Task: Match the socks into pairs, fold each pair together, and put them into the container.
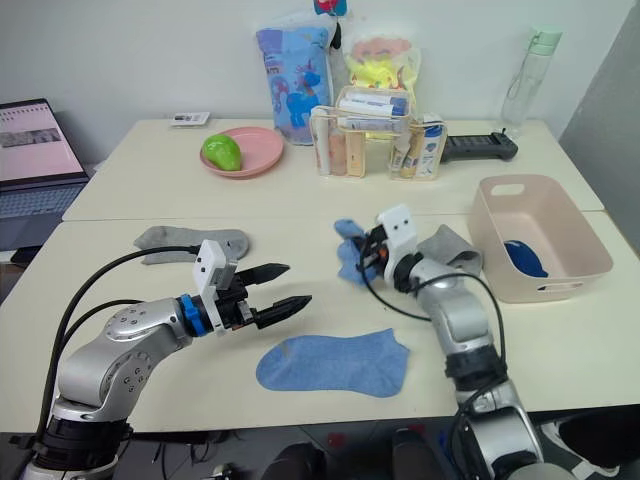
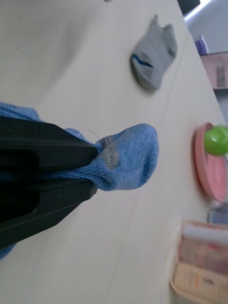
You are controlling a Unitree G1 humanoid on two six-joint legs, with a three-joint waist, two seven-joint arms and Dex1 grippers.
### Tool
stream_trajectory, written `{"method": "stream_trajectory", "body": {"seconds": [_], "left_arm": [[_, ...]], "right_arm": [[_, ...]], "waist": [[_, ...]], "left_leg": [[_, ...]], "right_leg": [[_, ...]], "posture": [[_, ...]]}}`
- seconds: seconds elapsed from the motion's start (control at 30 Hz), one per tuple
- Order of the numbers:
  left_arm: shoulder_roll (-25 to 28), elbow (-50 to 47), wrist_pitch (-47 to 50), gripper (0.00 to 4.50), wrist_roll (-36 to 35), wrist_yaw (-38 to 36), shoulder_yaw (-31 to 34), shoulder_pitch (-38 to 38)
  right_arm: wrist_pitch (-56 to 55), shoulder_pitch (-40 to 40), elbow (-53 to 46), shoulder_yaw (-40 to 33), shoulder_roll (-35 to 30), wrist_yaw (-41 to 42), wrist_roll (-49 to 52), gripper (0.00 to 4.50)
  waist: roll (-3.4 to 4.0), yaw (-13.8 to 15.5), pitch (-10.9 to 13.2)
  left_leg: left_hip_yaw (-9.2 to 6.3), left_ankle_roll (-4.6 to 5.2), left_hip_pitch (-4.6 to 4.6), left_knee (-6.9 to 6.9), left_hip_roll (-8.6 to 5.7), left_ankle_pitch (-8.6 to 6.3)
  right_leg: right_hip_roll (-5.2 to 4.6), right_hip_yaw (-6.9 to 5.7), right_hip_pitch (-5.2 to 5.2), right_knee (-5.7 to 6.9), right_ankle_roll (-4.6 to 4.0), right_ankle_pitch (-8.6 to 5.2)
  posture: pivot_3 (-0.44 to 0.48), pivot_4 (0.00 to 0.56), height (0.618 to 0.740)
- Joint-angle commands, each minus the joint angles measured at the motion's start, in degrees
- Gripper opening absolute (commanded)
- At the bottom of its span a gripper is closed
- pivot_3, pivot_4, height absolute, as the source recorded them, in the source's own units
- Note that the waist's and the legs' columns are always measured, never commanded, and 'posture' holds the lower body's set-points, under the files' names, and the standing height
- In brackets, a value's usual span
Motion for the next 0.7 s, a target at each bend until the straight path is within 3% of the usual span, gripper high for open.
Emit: {"method": "stream_trajectory", "body": {"seconds": [0.03,0.1,0.27,0.5,0.7], "left_arm": [[0.46,0.37,-1.46,4.50,0.95,0.19,1.55,0.54],[0.30,0.39,-1.40,4.50,0.89,0.32,1.67,0.50],[-1.05,0.24,1.35,4.50,-1.41,1.93,2.24,-1.31],[-2.36,2.09,5.88,4.50,-3.91,4.00,2.85,-5.40],[-7.14,8.70,9.51,4.50,-2.53,7.40,-0.68,-12.81]], "right_arm": [[-3.20,1.32,-2.48,2.59,0.85,-0.61,-2.17,0.61],[-3.58,1.93,-3.51,3.32,0.75,0.12,-2.51,1.07],[-4.19,2.46,-4.82,5.18,-1.04,1.81,-4.08,2.77],[-4.73,3.95,-10.83,5.96,-6.05,6.48,-4.42,2.77],[-2.67,6.47,-20.00,3.94,-12.43,8.91,-4.19,2.77]], "waist": [[0.01,0.09,0.01],[0.01,0.15,0.01],[0.00,0.38,0.00],[-0.01,0.44,0.00],[-0.02,1.00,-0.01]], "left_leg": [[0.00,-0.01,0.00,0.00,0.00,0.00],[-0.01,-0.03,-0.02,0.01,-0.01,0.01],[-0.02,-0.03,-0.02,0.01,-0.04,0.01],[-0.02,-0.02,-0.02,0.02,-0.04,0.01],[-0.07,-0.02,-0.05,0.05,-0.07,0.01]], "right_leg": [[0.00,0.00,0.00,0.00,0.00,0.00],[-0.01,0.00,0.00,-0.02,0.00,0.00],[-0.04,-0.01,0.01,-0.04,0.00,0.00],[-0.03,-0.02,0.03,-0.04,0.00,0.00],[-0.04,-0.05,0.06,-0.06,0.00,0.00]], "posture": [[0.000,0.150,0.703],[0.000,0.150,0.703],[0.000,0.150,0.703],[0.000,0.150,0.703],[0.000,0.150,0.703]]}}
